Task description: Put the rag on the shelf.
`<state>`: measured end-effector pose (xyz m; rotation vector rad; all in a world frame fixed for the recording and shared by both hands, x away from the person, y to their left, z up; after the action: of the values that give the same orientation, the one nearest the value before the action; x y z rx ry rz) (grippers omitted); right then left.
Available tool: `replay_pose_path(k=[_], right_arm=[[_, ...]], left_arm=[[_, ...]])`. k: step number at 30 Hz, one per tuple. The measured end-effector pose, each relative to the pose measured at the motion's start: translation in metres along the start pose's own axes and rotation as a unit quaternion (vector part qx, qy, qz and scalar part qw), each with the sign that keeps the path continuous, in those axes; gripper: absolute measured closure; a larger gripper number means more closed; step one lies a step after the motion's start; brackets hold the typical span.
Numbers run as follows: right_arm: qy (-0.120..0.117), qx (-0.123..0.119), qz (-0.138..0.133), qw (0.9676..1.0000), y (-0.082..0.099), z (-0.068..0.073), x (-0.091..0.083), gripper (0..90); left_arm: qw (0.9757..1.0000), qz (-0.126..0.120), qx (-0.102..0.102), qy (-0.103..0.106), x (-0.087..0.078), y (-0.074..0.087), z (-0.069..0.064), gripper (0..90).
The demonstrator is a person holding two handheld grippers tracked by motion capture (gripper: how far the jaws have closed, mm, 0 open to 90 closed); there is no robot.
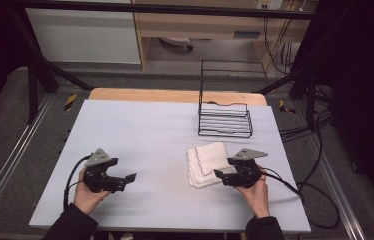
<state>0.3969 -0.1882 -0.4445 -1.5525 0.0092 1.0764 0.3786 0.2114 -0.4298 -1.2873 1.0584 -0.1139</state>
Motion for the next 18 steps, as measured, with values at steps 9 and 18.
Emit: replay_pose_path(k=[9,18], right_arm=[[0.014,0.025,0.009,0.9996,0.014,-0.027,-0.008,38.8],[0.015,0.042,0.024,0.9987,0.018,-0.029,0.003,49.2]], left_arm=[[0.9988,0.034,0.014,0.033,0.055,-0.029,-0.054,7.1],[0.9977,0.052,-0.003,0.042,0.104,-0.043,-0.092,15.7]])
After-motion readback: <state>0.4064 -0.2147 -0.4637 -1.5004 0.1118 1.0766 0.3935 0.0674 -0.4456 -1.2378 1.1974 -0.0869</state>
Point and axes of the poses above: each handheld gripper's, and its own axes: x roughly forward along the jaws, y roughly out of its underside, z roughly to its left, the point moved 3 cm from there along x, roughly forward along the jaws, and after that the axes turned 3 degrees about x, right-handed, at the moved point
